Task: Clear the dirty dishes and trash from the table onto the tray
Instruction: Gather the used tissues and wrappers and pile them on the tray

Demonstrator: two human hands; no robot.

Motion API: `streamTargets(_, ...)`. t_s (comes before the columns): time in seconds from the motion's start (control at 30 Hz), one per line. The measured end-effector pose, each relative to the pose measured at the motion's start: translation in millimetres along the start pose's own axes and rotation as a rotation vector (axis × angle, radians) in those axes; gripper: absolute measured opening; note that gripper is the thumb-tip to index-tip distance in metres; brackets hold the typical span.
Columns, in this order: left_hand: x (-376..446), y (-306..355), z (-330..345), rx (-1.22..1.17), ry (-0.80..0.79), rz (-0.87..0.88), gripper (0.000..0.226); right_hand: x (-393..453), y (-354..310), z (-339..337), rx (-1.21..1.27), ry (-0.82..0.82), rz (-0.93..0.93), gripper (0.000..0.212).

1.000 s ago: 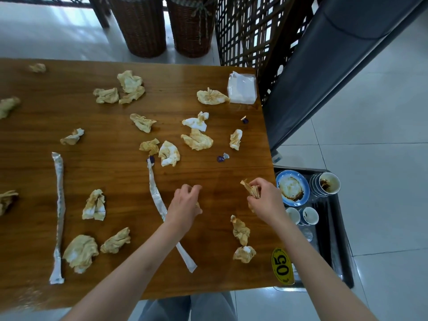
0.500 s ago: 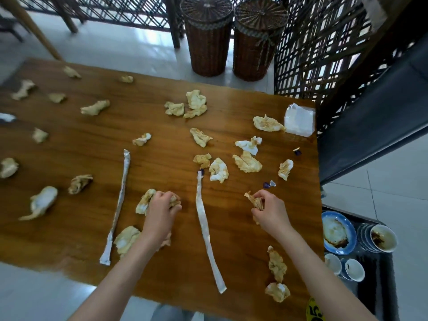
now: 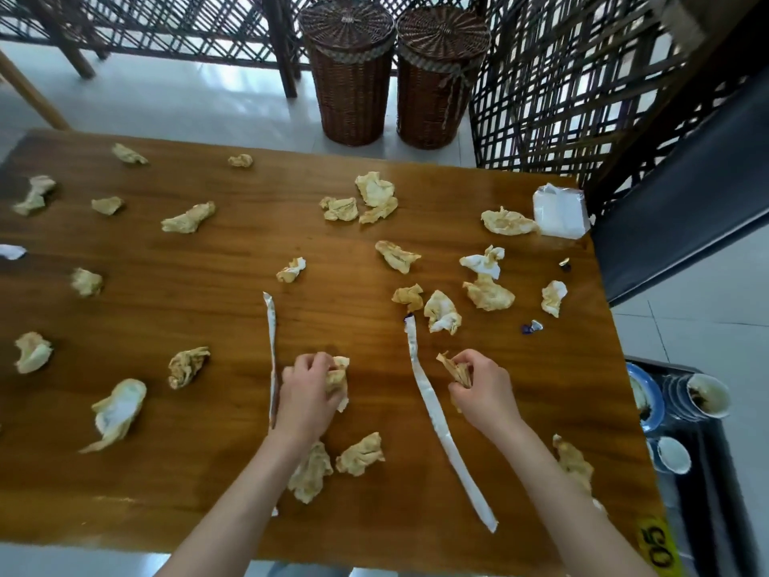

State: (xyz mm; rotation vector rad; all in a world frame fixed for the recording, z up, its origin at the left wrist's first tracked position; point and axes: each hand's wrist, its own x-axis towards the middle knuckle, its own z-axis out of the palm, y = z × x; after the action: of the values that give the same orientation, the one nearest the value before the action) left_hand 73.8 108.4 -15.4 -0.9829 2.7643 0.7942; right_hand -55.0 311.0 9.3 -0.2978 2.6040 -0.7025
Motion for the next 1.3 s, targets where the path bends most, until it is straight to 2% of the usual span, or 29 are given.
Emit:
streamTargets(0.1, 3, 1, 6, 0.182, 0.008, 0.171, 0.050, -10, -11, 7, 0.010, 0.049, 0.055, 0.033)
streamTargets(0.23, 6, -11, 6, 0.186, -0.045, 0.259, 0.053, -23, -25, 18, 0.035, 0.089, 0.105, 0.030)
streamTargets(0.37, 7, -26, -8, 0.063, -0.031, 0.255, 0.042, -38, -42, 35, 0.085, 0.095, 0.091, 0.034)
streamTargets(0.5, 6, -37, -23, -0.008, -0.022, 0.300, 0.041, -52, -55, 59, 0.091, -0.015, 0.010, 0.038)
streamTargets(0.63, -5, -47, -30, -0.025, -0.081, 0.314, 0.041, -63, -62, 87, 0.019, -0.128, -0.021, 0.042)
streamTargets(0.87, -27, -60, -38, -0.068, -0.109, 0.279, 0.035, -82, -64, 116, -0.075, -0.215, -0.059, 0.035)
streamTargets(1.0, -40, -65, -40, -0.072, -0.101, 0.247, 0.035, -91, -57, 121, -0.125, -0.200, -0.083, 0.046)
streamTargets(1.17, -57, -65, -34, -0.037, -0.137, 0.232, 0.037, -93, -52, 119, -0.128, -0.138, -0.088, 0.018)
streamTargets(1.3, -65, -60, -24, 0.017, -0.154, 0.267, 0.040, -91, -44, 110, -0.042, -0.062, -0.023, 0.018)
